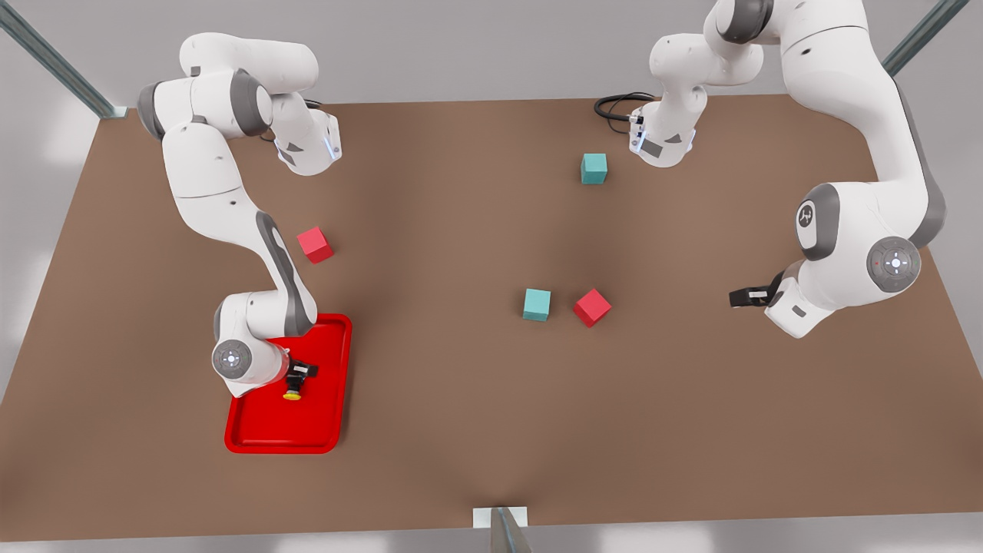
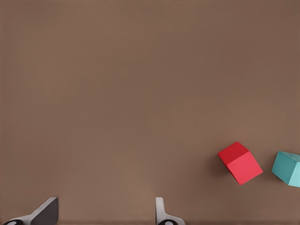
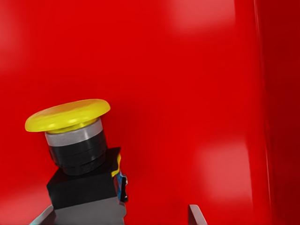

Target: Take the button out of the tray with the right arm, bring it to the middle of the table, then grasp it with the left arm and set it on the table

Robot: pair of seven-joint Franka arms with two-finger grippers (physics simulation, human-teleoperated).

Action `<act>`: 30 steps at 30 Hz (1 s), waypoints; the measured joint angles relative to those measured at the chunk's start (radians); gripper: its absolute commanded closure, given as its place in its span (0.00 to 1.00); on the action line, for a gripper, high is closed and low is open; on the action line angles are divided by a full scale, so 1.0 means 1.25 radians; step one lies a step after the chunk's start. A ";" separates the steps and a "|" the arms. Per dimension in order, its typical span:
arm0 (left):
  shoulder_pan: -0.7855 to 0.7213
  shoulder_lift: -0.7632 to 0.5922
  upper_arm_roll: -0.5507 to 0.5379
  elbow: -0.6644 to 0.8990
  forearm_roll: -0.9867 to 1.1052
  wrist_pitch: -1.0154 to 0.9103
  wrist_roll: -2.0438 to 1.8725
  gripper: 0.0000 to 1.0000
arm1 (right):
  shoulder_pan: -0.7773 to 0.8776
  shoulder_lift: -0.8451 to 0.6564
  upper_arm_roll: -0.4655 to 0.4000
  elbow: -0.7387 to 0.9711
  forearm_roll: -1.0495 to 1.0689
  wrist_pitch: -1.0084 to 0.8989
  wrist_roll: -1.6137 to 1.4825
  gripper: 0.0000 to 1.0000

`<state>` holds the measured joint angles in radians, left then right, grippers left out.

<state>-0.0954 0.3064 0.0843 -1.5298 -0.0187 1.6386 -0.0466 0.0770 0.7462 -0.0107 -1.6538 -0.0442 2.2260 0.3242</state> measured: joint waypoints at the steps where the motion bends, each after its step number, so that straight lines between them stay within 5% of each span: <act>1: 0.000 0.000 0.000 0.000 0.000 0.000 0.000 0.00 | 0.000 0.000 0.000 0.000 0.000 0.000 0.000 0.00; 5: 0.000 0.000 0.000 0.000 0.000 0.000 0.000 0.00 | 0.000 0.006 0.000 0.000 0.000 0.001 0.002 0.00; 6: 0.000 0.000 0.000 0.000 0.000 0.000 0.000 0.00 | 0.000 0.007 0.000 0.001 0.001 0.001 0.002 0.16; 9: 0.000 0.000 0.000 0.000 0.000 0.000 0.000 0.00 | -0.001 0.007 0.000 0.001 0.002 0.001 0.002 0.30; 30: 0.003 0.000 0.000 0.000 0.000 0.000 0.001 0.00 | -0.012 -0.003 0.006 0.006 0.000 -0.011 0.000 0.30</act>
<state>-0.0919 0.3064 0.0843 -1.5298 -0.0191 1.6387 -0.0456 0.0616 0.7423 -0.0032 -1.6466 -0.0440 2.2125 0.3236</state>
